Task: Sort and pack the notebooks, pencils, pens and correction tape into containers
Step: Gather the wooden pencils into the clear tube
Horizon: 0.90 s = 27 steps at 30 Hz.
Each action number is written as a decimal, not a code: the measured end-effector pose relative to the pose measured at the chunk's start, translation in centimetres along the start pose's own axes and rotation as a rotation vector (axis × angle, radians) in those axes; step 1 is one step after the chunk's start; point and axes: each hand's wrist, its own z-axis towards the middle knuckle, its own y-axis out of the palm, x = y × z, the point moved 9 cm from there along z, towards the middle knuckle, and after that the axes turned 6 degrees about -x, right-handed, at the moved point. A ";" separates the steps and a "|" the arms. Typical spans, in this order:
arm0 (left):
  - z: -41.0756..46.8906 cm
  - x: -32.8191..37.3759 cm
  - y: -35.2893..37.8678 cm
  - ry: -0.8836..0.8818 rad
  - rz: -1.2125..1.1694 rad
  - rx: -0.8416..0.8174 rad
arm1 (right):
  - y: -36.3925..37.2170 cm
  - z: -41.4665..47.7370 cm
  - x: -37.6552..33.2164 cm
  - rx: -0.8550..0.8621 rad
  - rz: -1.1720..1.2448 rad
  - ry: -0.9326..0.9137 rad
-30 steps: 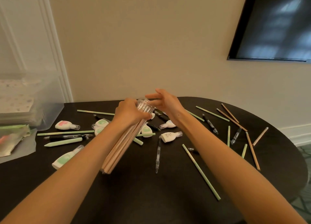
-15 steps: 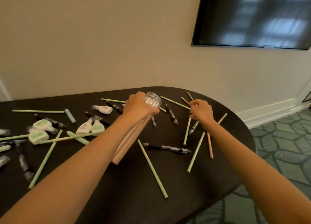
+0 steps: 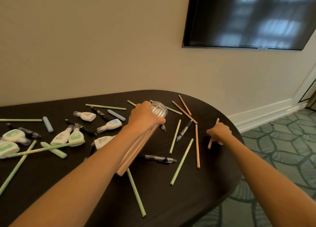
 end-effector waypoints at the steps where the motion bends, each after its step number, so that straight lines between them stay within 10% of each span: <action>1: 0.0 0.1 0.1 0.002 0.009 -0.001 | 0.5 -0.1 0.3 -0.061 0.039 0.027; 7: -0.4 0.7 0.4 0.019 0.008 0.003 | 4.1 -2.7 -0.8 -0.354 0.114 0.023; 27: -3.0 2.0 0.4 0.082 0.071 -0.021 | 3.2 -2.9 -2.8 -0.116 0.069 -0.114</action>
